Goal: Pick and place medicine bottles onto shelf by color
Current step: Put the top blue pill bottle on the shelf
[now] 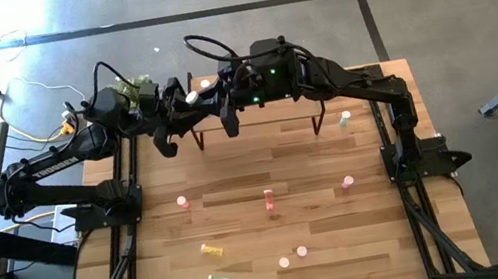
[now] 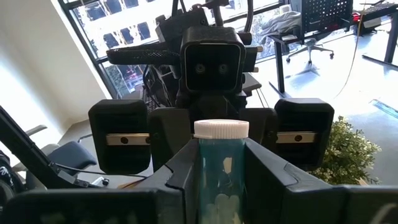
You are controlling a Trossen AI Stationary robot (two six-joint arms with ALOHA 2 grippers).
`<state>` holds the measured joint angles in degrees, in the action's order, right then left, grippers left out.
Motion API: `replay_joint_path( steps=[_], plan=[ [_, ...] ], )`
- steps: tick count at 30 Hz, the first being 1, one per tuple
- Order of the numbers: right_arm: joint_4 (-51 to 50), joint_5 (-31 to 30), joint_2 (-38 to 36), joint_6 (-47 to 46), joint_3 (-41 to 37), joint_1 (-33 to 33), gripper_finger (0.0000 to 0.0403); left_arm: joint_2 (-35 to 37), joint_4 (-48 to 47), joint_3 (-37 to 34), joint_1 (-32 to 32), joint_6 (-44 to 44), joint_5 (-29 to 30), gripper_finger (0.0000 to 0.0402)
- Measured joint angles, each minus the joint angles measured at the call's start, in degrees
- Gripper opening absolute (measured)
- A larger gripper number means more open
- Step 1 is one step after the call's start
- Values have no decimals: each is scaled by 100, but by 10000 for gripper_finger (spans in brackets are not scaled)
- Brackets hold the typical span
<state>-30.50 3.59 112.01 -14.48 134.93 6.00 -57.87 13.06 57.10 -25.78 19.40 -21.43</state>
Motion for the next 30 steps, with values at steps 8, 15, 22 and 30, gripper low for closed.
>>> replay_joint_path(
  steps=[8,15,22,30],
  plan=[
    [-13,0,0,0,2,0,94,0,0,0,-2,-2,-2,97],
    [-20,-36,0,154,2,0,94,-1,-3,0,0,-7,-2,96],
    [-143,-80,7,169,2,0,127,0,-219,2,-2,-229,4,95],
    [-515,-156,-36,158,2,106,182,0,-487,2,-9,-532,186,95]
  ],
)
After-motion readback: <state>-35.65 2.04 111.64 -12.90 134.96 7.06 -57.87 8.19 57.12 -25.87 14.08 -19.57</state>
